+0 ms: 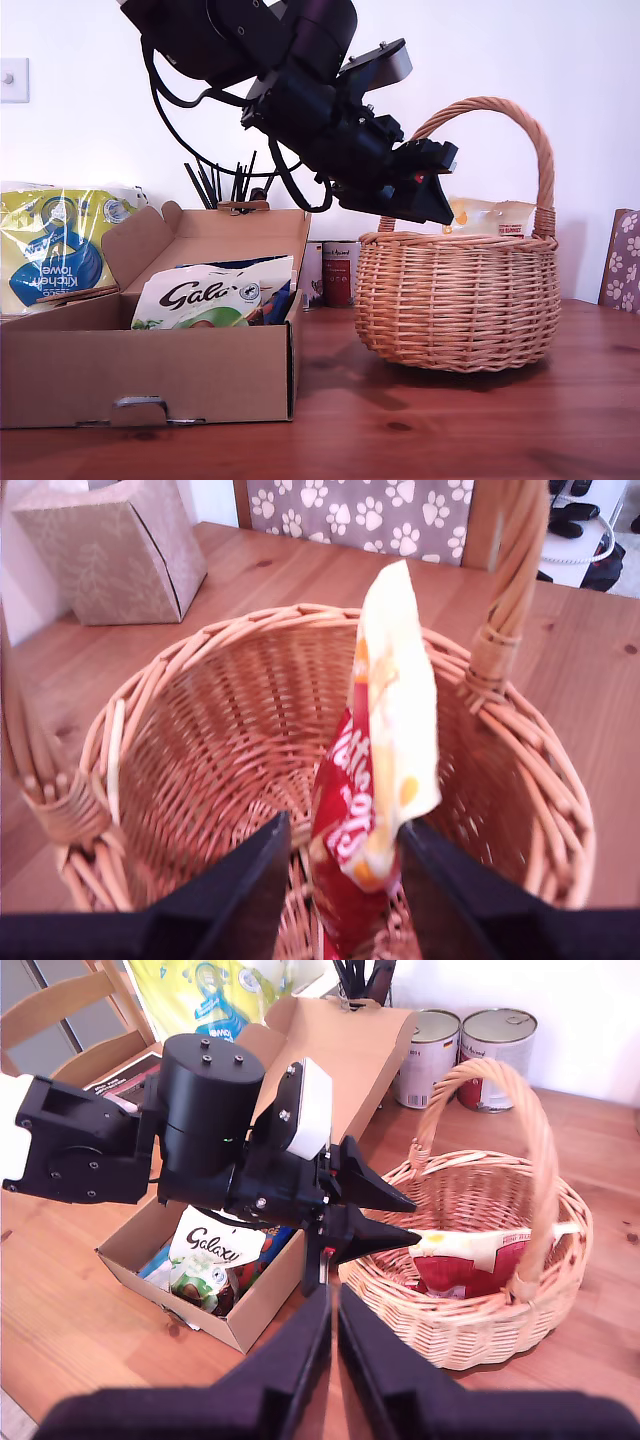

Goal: Move the bags of Easter eggs from the cardboard box on the left into the woven basket on the right side.

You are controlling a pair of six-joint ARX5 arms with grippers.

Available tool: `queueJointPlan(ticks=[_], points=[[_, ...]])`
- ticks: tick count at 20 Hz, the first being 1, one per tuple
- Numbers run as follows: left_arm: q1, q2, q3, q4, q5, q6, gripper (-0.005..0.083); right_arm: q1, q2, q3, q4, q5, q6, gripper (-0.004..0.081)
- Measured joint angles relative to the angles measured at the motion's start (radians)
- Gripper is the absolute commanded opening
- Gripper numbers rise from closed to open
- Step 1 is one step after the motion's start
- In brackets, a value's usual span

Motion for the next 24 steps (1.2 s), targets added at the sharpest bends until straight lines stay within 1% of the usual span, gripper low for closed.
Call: queueJointPlan(ticks=[1,2,4,5,7,9,13,15,17,21,24], points=[[0.0,-0.018,0.0,-0.023,-0.001,0.0,0.0292,0.0,0.0,0.0,-0.004,0.0,0.0,-0.0012],[0.001,-0.048,0.0,-0.056,-0.002,0.0,0.0224,0.0,0.0,0.0,-0.006,0.0,0.0,-0.0012],[0.001,-0.15,0.0,-0.144,-0.004,0.002,0.0007,0.0,0.0,0.0,-0.01,0.0,0.0,-0.0012],[0.002,-0.215,0.0,-0.182,-0.003,0.009,-0.0017,0.0,0.0,0.0,-0.01,0.0,0.0,-0.0012],[0.016,-0.342,0.005,-0.252,-0.003,0.021,-0.0019,0.0,0.0,0.0,-0.01,-0.002,0.0,-0.0012],[0.043,-0.427,0.025,-0.338,-0.002,0.023,-0.0019,0.0,0.0,0.0,-0.01,-0.005,0.0,-0.0012],[0.142,-0.473,0.029,-0.557,-0.005,0.024,-0.0019,0.0,0.0,0.0,-0.01,-0.007,0.0,-0.0012],[0.185,-0.491,0.007,-0.607,-0.007,0.024,-0.0019,0.0,0.0,0.0,-0.01,-0.007,0.0,-0.0012],[0.198,-0.556,-0.049,-0.603,-0.006,0.024,-0.002,0.0,0.0,0.0,-0.005,-0.007,0.0,-0.0012],[0.212,-0.776,-0.221,-0.597,-0.005,0.018,-0.002,0.0,0.0,0.0,0.027,-0.008,-0.001,-0.0012],[0.264,-0.877,-0.372,-0.601,-0.012,-0.002,-0.0019,0.0,0.0,0.0,0.026,-0.013,-0.001,-0.0012]])
